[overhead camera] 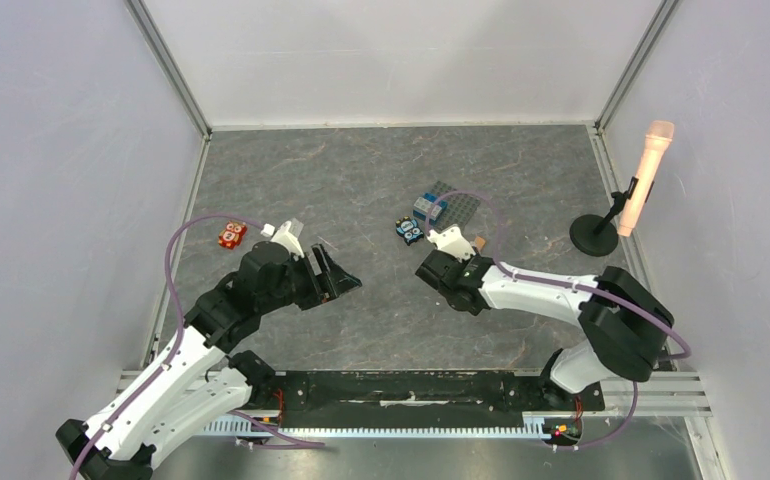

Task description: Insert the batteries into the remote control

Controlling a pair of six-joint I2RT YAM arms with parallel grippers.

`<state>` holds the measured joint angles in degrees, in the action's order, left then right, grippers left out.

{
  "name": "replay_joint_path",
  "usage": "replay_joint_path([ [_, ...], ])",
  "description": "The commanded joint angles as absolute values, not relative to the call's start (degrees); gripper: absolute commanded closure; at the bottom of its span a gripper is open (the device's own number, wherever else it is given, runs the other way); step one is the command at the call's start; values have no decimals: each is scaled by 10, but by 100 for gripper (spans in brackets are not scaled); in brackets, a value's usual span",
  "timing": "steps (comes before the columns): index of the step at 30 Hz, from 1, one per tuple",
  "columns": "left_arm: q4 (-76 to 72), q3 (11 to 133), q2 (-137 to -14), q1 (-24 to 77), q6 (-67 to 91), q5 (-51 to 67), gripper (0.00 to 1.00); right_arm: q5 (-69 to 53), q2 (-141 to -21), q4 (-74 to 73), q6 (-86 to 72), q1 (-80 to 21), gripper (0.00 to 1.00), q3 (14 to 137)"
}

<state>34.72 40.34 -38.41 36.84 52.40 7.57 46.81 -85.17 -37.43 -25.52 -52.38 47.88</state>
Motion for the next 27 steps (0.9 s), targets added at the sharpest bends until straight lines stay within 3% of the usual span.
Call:
replay_joint_path([
  [1, 344, 415, -381, 370, 501, 70, 22, 530, -880, -371, -268, -527, 100, 468],
  [12, 340, 410, -390, 370, 506, 71, 21, 488, -914, -332, -261, -528, 99, 455],
  [16, 340, 410, -394, 370, 507, 72, 21, 431, -911, -307, -247, -528, 87, 443],
  [27, 341, 415, -401, 370, 500, 76, 21, 319, -872, -281, -233, -527, 69, 429],
])
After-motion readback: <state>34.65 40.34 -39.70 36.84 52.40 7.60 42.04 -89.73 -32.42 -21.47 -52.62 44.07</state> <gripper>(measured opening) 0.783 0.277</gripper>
